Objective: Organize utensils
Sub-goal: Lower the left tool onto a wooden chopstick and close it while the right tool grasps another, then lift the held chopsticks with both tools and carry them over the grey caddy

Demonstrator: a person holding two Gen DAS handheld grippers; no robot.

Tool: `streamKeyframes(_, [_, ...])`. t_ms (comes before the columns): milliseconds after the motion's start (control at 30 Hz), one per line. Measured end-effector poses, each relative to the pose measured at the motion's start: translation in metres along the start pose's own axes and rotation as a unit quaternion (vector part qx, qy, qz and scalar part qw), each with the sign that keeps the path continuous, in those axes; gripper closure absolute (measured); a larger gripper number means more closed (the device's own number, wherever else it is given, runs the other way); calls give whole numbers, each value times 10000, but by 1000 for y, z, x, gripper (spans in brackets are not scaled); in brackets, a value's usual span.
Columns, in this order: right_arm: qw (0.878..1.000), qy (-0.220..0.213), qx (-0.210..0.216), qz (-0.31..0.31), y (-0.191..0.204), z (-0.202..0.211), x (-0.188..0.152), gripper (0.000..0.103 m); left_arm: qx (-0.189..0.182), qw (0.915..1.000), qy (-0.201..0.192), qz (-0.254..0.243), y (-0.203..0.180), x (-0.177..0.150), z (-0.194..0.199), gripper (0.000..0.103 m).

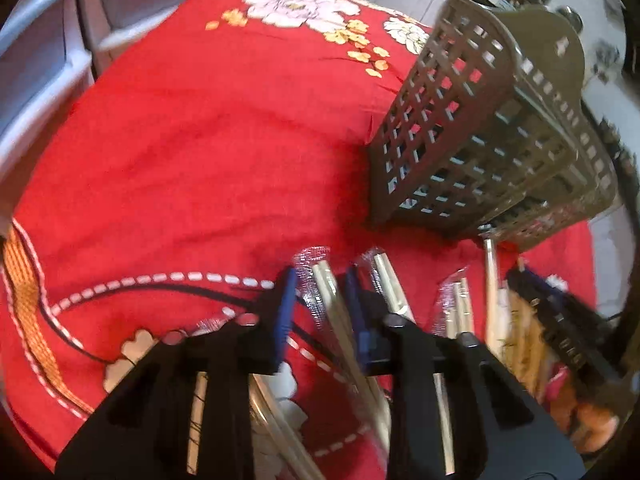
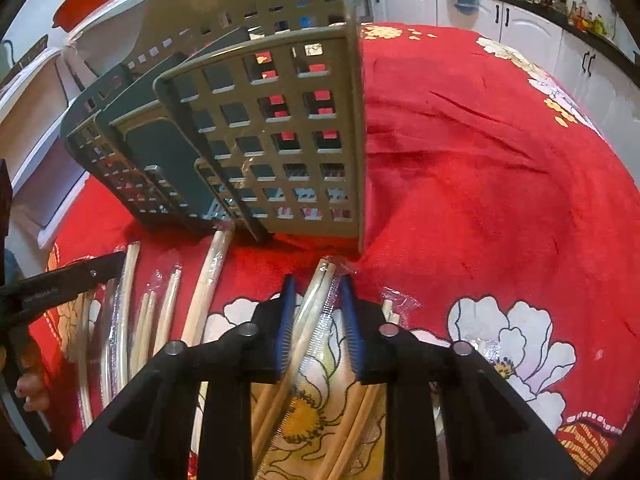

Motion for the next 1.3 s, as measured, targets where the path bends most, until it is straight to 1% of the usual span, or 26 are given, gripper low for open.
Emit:
streamKeyframes(33, [10000, -19, 22, -28, 0, 2, -1, 87, 17, 10000, -38, -18, 1, 1, 0, 94])
streamKeyframes(67, [9999, -39, 80, -54, -1, 4, -1, 89, 9, 10000, -77, -33, 2, 2, 1, 95])
streamKeyframes(100, [9998, -64, 158, -88, -3, 5, -1, 91, -20, 9999, -96, -36, -1, 0, 1, 98])
streamKeyframes(133, [9996, -82, 222, -123, -5, 6, -1, 92, -109, 9999, -110, -14, -1, 0, 3, 100])
streamKeyframes(167, [9993, -99, 310, -193, -7, 9, -1, 94, -206, 9997, -119, 16, 0, 1, 7, 100])
streamKeyframes(233, [9980, -181, 533, -277, -8, 17, -1, 94, -349, 9991, -229, -6, -2, -1, 14, 100])
streamKeyframes(367, [9958, -435, 766, -238, -4, 38, 4, 95, -643, 9960, -616, -92, -10, 1, 47, 101])
streamKeyframes(433, [9936, -632, 918, -183, 0, 54, 8, 95, -771, 9935, -821, -147, -12, 3, 65, 101])
streamKeyframes(633, [9844, -1339, 1121, 187, 13, 111, 27, 96, -1165, 9835, -1359, -270, -25, 10, 123, 102])
streamKeyframes(767, [9763, -1817, 1107, 407, 17, 148, 40, 97, -1353, 9758, -1672, -395, -38, 15, 155, 102])
streamKeyframes(833, [9722, -2019, 1068, 510, 17, 160, 48, 97, -1416, 9720, -1820, -459, -45, 17, 169, 102])
streamKeyframes(1067, [9572, -2621, 1049, 630, 13, 205, 73, 97, -1755, 9574, -2211, -608, -70, 37, 215, 102])
streamKeyframes(1300, [9397, -3235, 892, 657, 2, 247, 107, 97, -1892, 9428, -2644, -731, -96, 64, 249, 102])
Point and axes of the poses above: each gripper's, at about its wrist camera, not at the fingertips, and z roughly against the way its jaws point, y to its left, x to its top, the point moved 3 cm from there along -z, roughly the way its jaws point, and after that the axes turned 12 degrees about z, right-handed, at the moved point
